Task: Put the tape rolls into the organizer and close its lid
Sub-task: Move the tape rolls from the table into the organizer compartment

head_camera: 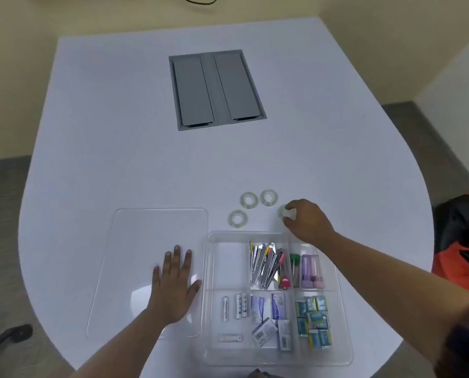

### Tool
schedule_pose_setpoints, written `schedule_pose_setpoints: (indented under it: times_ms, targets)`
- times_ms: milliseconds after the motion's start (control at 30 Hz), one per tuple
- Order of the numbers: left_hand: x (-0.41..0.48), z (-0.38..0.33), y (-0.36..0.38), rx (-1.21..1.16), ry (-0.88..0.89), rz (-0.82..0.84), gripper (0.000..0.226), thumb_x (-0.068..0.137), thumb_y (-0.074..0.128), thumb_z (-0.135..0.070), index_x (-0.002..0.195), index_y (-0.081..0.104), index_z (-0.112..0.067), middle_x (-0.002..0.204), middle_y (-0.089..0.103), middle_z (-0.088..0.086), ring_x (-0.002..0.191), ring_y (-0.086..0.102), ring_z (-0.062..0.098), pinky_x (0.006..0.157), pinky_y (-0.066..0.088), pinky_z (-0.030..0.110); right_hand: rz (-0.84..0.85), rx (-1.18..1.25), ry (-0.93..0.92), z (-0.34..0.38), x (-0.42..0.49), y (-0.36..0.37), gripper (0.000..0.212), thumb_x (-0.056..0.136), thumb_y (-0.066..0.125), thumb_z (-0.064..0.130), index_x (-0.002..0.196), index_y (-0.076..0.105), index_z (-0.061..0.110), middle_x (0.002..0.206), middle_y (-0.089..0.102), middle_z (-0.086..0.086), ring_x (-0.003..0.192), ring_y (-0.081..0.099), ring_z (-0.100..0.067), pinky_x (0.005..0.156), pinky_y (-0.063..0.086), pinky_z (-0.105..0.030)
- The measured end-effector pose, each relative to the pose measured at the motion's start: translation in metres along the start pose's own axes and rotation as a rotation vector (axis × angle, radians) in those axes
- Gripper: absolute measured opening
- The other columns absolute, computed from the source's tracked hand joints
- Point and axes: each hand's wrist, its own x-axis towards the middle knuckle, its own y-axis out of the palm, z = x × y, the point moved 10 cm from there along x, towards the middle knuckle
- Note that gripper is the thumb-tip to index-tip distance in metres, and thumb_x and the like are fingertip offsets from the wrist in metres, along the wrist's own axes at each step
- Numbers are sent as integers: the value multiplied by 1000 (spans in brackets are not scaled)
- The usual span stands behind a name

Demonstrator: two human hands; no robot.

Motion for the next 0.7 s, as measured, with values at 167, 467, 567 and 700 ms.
schedule_pose_setpoints:
  times_ms: [167,467,567,700]
  targets:
    - [8,10,9,-19,-4,-22,105,61,-28,-80,143,-25,-15,150,-38,1,136,-36,19,115,-14,47,0,-41,125,-12,19,1,49,83,70,29,124,57,5,121,61,-16,112,57,-32,91,48,-40]
    - [11,14,19,-11,2,-5,90,71,-21,-77,143,-29,-24,150,-40,-2,137,-38,18,113,-15,45,13,-159,139,-13,35,17,60,77,71,33,130,51,16,122,57,-10,109,58,-31,83,49,-38]
    - [11,13,18,-17,3,-12,84,77,-11,-75,143,-30,-27,149,-41,-4,137,-38,18,114,-14,46,-63,-110,136,4,29,5,58,74,70,40,126,52,22,112,63,-4,100,63,-29,78,50,-35]
    - [11,13,15,-11,2,-40,74,90,7,-64,143,-30,-28,149,-41,-4,139,-37,19,113,-16,45,-179,23,-7,44,2,-8,32,73,66,44,99,59,27,97,64,3,83,63,-22,68,49,-32]
